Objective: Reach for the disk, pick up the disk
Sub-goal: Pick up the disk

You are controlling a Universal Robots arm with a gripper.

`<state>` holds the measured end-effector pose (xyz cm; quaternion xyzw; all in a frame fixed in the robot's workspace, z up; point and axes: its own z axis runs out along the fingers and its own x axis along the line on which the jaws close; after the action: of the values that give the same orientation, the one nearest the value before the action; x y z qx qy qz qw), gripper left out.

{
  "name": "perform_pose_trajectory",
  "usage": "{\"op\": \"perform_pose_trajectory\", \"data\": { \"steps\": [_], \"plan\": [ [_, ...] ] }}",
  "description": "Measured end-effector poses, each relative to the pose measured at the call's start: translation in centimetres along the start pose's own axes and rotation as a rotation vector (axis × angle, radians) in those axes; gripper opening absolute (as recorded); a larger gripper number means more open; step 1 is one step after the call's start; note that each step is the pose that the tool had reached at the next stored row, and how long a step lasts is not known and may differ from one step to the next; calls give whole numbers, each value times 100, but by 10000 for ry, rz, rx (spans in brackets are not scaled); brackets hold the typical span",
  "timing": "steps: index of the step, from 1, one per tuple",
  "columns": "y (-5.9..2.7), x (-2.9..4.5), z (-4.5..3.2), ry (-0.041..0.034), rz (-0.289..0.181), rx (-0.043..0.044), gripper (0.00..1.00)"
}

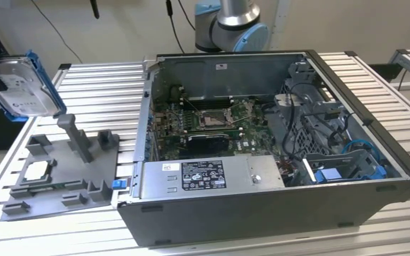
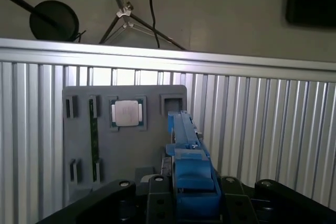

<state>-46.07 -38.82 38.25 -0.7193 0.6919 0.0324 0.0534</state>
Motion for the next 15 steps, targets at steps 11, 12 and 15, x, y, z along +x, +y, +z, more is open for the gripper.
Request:
{"op": "perform_pose_trajectory", "data": {
  "steps": [11,12,15],
  "plan": [
    [-6,-25,-216,-5,1,0,0],
    [-7,-28,-236,-5,1,0,0],
    [-9,-33,-286,-5,0,1,0]
  ]
}}
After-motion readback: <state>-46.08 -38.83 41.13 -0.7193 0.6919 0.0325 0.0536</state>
